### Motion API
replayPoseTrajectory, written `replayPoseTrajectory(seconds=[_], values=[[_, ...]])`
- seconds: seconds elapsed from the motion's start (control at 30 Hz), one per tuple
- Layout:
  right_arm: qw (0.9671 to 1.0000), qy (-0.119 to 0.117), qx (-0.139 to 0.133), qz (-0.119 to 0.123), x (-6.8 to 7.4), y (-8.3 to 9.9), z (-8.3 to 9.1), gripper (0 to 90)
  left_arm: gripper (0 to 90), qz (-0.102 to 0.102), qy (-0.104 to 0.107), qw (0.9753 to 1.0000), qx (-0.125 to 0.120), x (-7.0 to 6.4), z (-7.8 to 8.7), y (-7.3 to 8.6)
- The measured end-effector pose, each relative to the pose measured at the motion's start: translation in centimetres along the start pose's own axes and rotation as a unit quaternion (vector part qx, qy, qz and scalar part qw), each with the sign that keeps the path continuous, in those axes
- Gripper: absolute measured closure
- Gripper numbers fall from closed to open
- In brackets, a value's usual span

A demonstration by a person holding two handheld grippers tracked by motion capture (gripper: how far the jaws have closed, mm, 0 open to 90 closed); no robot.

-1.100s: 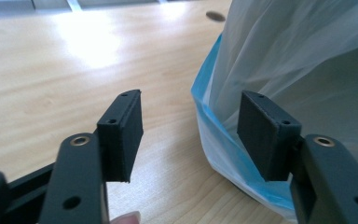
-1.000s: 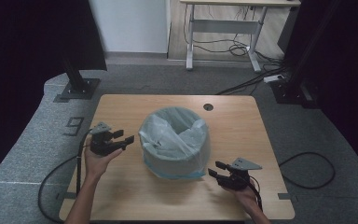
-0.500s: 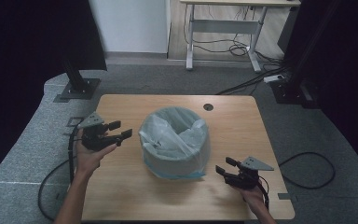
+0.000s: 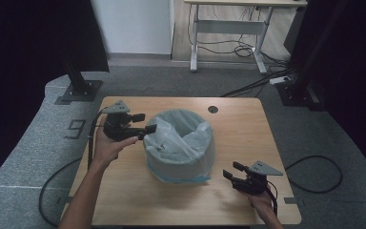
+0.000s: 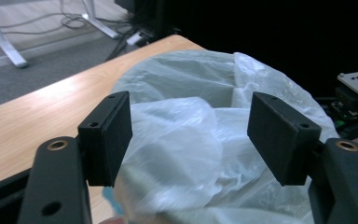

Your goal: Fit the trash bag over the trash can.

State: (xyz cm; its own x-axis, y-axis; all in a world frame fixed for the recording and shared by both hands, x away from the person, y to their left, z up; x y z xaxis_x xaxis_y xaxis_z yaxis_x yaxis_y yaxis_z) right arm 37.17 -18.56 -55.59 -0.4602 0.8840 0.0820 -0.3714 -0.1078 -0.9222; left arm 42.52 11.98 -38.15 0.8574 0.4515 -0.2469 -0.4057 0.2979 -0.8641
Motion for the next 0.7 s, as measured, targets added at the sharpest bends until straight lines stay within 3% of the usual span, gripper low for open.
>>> replayPoseTrajectory(seconds=[0.07, 0.17, 0.27, 0.43, 0.7], values=[[1.0, -0.001, 0.003, 0.002, 0.1, 0.1, 0.0, 37.6, 29.7, 0.003, 0.001, 0.9999, 0.017, -0.1, -1.0, -0.1], [1.0, 0.002, 0.003, 0.006, 0.2, 0.1, 0.0, 37.7, 28.6, 0.018, -0.021, 0.9989, 0.037, 0.0, -1.9, 0.0], [0.9999, 0.001, 0.002, 0.01, 0.4, 0.1, 0.0, 37.7, 28.6, 0.023, -0.03, 0.9977, 0.056, 0.0, -2.7, 0.2], [0.9999, -0.001, 0.005, 0.011, 0.4, 0.2, 0.0, 37.9, 30.1, 0.034, -0.028, 0.9962, 0.075, 0.2, -3.7, 0.6], [0.9999, -0.001, 0.006, 0.011, 0.4, 0.2, -0.1, 38.0, 33.2, 0.035, -0.019, 0.9938, 0.103, 0.1, -5.3, 1.0]])
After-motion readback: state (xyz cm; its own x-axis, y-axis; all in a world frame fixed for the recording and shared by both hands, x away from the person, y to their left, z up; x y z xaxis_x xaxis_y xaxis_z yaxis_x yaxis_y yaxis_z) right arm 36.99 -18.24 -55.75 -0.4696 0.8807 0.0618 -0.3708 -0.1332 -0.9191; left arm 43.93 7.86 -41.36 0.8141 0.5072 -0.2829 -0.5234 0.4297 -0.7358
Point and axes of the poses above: each handheld gripper's, and its own axes: z roughly backward along the jaws, y roughly out of its underside, x roughly to its left, the point moved 10 cm from there along -z, roughly forward along the jaws, and after that the axes turned 13 degrees about y, right-handed, at the moved point
